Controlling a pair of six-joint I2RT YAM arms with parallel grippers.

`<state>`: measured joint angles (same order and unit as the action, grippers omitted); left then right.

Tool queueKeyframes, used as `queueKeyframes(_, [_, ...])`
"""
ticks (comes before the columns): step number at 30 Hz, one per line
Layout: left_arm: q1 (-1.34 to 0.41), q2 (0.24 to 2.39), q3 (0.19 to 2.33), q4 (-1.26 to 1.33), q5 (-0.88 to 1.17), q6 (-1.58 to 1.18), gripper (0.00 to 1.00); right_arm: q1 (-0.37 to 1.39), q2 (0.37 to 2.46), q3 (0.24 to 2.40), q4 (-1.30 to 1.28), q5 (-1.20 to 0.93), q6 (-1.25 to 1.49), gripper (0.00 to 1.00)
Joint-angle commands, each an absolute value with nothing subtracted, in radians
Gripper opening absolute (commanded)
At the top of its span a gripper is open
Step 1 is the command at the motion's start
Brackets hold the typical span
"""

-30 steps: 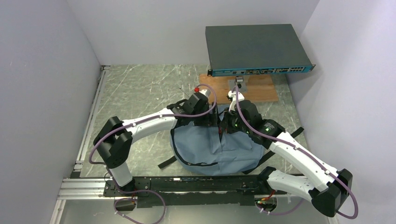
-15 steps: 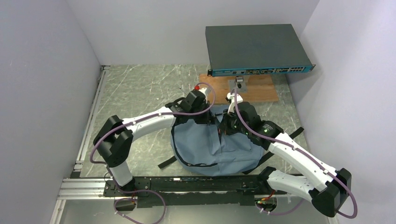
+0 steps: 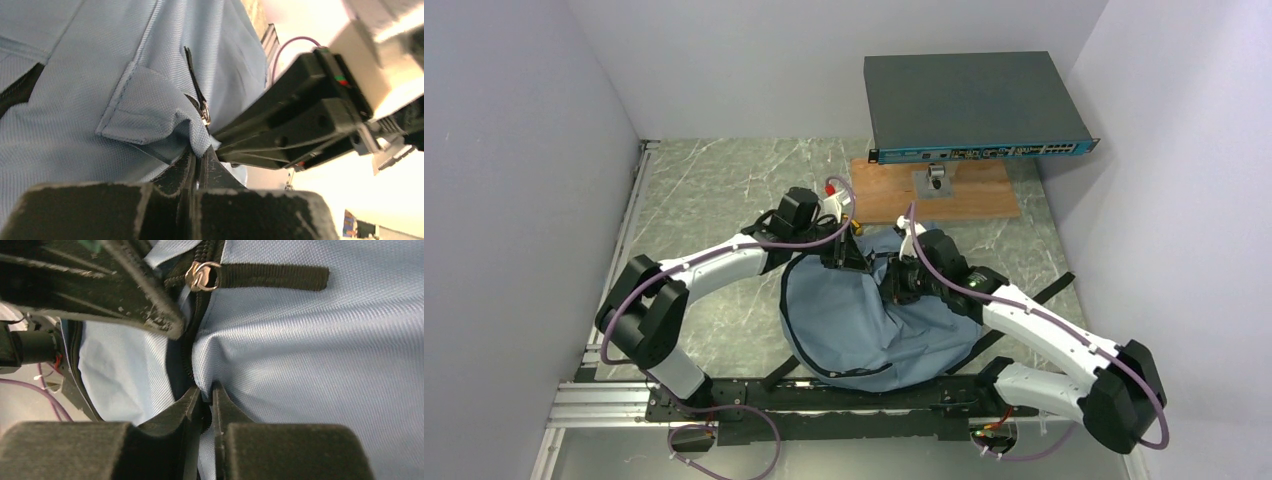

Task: Pack the student bag
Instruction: Zip the student bag at the center of the board.

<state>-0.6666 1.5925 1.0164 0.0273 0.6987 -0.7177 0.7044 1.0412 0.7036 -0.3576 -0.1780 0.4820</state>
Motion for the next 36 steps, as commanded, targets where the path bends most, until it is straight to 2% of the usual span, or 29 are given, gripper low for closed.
queueKeyframes(1, [-0.676, 1.580, 1.030, 0.168, 0.961, -0.697, 0.00, 0.687, 1.099, 0.702, -0.238, -0.381, 0.551, 0.18])
queueKeyframes(2, [-0.675, 1.580, 1.030, 0.163, 0.960, -0.695, 0.00, 0.686, 1.101, 0.713, -0.259, -0.379, 0.550, 0.20])
queueKeyframes(6, [-0.673, 1.571, 1.017, 0.134, 0.933, -0.681, 0.00, 0.668, 1.040, 0.750, -0.359, -0.325, 0.509, 0.43])
queueKeyframes(8, [-0.665, 1.571, 1.012, 0.119, 0.921, -0.675, 0.00, 0.659, 1.021, 0.799, -0.429, -0.294, 0.475, 0.47])
queueKeyframes(14, [-0.647, 1.554, 0.986, 0.107, 0.895, -0.669, 0.00, 0.595, 1.014, 0.915, -0.501, -0.293, 0.471, 0.46])
queueKeyframes(17, [-0.643, 1.554, 0.983, 0.109, 0.898, -0.670, 0.00, 0.543, 1.029, 0.922, -0.420, -0.341, 0.473, 0.53])
queueKeyframes(23, [-0.637, 1.580, 0.977, 0.123, 0.919, -0.677, 0.00, 0.436, 1.153, 0.902, -0.141, -0.621, 0.312, 0.55])
queueKeyframes(27, [-0.624, 1.578, 0.986, 0.103, 0.944, -0.651, 0.00, 0.434, 1.209, 0.938, -0.158, -0.668, 0.143, 0.57])
queueKeyframes(36, [-0.593, 1.597, 1.028, 0.079, 1.022, -0.635, 0.00, 0.414, 1.229, 0.857, -0.144, -0.652, -0.039, 0.51])
